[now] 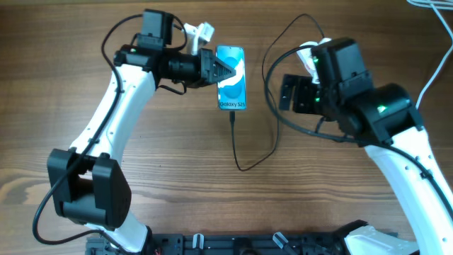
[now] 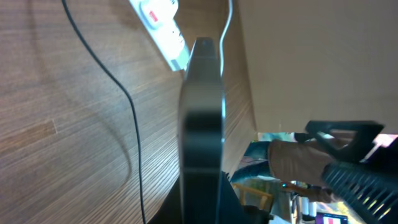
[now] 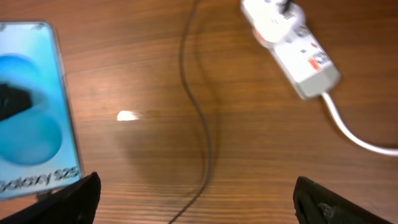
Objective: Plug charger to phone and switch on socket
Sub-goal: 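Lower the plugged phone toward the table with the left gripper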
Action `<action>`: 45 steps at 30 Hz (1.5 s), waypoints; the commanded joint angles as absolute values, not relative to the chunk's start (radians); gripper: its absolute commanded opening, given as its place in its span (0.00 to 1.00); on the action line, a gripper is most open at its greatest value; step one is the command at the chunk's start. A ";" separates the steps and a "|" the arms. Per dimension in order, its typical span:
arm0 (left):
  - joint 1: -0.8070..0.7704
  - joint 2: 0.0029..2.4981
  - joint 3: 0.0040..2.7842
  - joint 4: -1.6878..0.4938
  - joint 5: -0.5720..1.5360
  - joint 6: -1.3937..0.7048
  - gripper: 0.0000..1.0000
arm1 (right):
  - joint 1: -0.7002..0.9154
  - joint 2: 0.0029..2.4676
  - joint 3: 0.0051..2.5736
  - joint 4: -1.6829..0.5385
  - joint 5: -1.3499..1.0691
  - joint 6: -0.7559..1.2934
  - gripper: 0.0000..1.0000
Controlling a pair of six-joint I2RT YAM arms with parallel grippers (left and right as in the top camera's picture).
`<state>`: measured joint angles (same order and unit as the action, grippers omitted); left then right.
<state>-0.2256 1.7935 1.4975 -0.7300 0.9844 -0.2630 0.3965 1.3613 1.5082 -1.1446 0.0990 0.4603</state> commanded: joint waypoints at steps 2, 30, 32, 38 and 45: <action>-0.250 1.806 1.483 -0.726 0.962 -0.243 0.04 | 0.331 1.353 1.524 -1.157 0.143 0.471 1.00; -0.254 1.925 1.456 -0.727 0.941 -0.273 0.04 | 0.299 1.430 1.524 -1.171 0.187 0.471 1.00; -0.253 1.940 1.456 -0.727 0.941 -0.273 0.04 | 0.299 1.430 1.524 -1.171 0.187 0.471 1.00; -0.260 1.974 1.456 -0.727 0.941 -0.273 0.04 | 0.299 1.430 1.524 -1.169 0.188 0.471 1.00; -0.266 1.977 1.456 -0.719 0.941 -0.269 0.04 | 0.265 1.430 1.524 -1.169 0.183 0.471 1.00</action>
<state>-0.2604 1.9762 1.4612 -0.7238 0.9134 -0.2710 0.2863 1.4231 1.5082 -1.1675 0.1623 0.4603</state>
